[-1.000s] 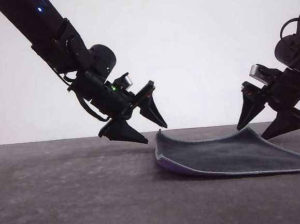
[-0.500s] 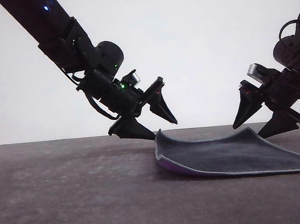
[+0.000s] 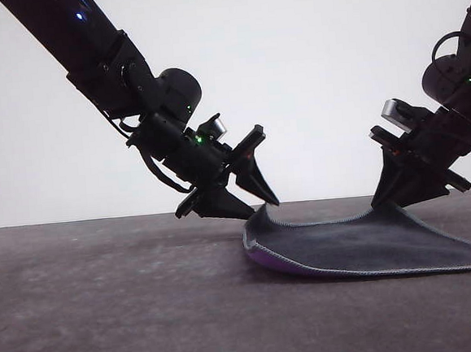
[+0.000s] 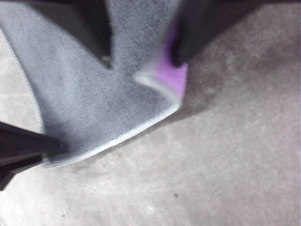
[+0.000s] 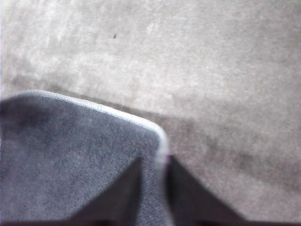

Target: Fold clothes

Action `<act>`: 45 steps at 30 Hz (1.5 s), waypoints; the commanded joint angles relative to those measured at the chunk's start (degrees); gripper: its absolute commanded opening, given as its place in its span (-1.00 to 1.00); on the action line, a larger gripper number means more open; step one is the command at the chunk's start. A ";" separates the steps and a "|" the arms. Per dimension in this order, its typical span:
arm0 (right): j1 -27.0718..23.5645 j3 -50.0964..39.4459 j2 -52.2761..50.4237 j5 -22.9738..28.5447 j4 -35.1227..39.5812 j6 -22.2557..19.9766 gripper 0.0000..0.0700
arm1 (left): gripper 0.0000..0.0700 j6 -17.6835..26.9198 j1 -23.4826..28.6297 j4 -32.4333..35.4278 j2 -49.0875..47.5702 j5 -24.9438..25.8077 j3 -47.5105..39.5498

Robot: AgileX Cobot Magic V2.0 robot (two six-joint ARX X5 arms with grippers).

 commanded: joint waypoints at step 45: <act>-6.20 1.34 -6.12 -19.27 -24.64 -13.33 -0.97 | -0.97 11.71 0.33 -17.23 -6.40 8.08 2.01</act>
